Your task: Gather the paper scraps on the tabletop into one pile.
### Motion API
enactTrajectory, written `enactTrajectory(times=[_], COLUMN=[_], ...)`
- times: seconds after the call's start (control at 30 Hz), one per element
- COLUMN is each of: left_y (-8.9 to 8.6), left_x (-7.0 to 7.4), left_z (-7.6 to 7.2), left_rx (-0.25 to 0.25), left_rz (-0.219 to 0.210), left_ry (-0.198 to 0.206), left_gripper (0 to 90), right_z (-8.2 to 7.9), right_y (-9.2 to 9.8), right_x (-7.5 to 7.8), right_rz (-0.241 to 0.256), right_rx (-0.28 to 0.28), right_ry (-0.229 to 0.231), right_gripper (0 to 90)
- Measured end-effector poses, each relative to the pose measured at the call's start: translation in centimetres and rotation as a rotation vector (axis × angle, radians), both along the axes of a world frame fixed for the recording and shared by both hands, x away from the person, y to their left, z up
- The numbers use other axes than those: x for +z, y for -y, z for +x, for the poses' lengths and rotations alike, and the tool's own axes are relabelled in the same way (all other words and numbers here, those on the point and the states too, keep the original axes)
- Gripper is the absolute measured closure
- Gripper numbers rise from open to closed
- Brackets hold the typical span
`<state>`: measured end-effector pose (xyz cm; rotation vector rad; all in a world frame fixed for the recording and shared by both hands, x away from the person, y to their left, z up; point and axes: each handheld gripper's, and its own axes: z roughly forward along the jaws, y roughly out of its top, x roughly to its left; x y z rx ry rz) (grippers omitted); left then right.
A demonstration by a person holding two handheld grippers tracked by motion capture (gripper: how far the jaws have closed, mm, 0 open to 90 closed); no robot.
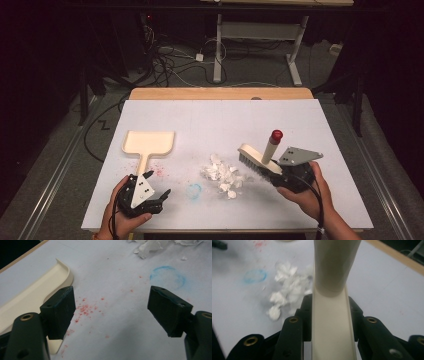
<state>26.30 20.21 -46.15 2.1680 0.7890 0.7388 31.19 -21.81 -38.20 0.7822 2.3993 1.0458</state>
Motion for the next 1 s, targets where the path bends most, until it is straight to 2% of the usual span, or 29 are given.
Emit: enactTrajectory(times=[0.2,0.27,0.4,0.5,0.53,0.6,0.63,0.7,0.73,0.8,0.87,1.0], left_y=[0.2,0.4,0.5,0.6,0.6,0.7,0.6,0.6,0.6,0.5,0.4,0.2], left_x=[-0.1,-0.1,-0.2,-0.2,-0.2,-0.2,-0.2,-0.2,-0.2,-0.2,-0.2,-0.2], left_z=[0.0,0.0,0.1,0.2,0.2,0.2,0.2,0.1,0.1,0.1,0.1,0.1], left_rx=[-0.005,-0.012,-0.017,-0.023,-0.027,-0.028,-0.03,-0.03,-0.03,-0.03,-0.03,-0.028], left_rz=[0.007,0.012,0.018,0.022,0.025,0.026,0.024,0.023,0.025,0.026,0.022,0.017], left_ry=[-0.005,-0.008,-0.012,-0.016,-0.017,-0.016,-0.015,-0.014,-0.014,-0.014,-0.014,-0.015], left_gripper=[21.3,21.4,21.3,21.3,21.3,21.4,21.3,21.4,21.3,21.3,21.3,21.4], right_z=[-1.6,-1.6,-1.4,-1.2,-1.1,-1.1,-1.1,-1.0,-1.0,-0.9,-0.5,0.1], right_y=[1.9,2.5,3.0,2.5,1.8,1.3,0.0,-1.2,-1.9,-3.2,-4.3,-5.5], right_x=[-1.3,-1.6,-2.1,-2.5,-2.8,-2.9,-3.0,-2.9,-2.9,-2.8,-2.8,-2.4], right_rz=[-0.054,-0.101,-0.118,-0.135,-0.119,-0.117,-0.117,-0.087,-0.08,-0.099,-0.092,-0.09], right_rx=[0.06,0.069,0.081,0.078,0.103,0.109,0.138,0.18,0.186,0.192,0.2,0.201], right_ry=[-0.06,-0.061,-0.088,-0.085,-0.099,-0.099,-0.091,-0.104,-0.11,-0.078,-0.061,-0.037], right_gripper=[67.8,67.8,67.8,67.8,67.8,67.8,67.8,67.8,67.8,67.8,67.8,67.7])
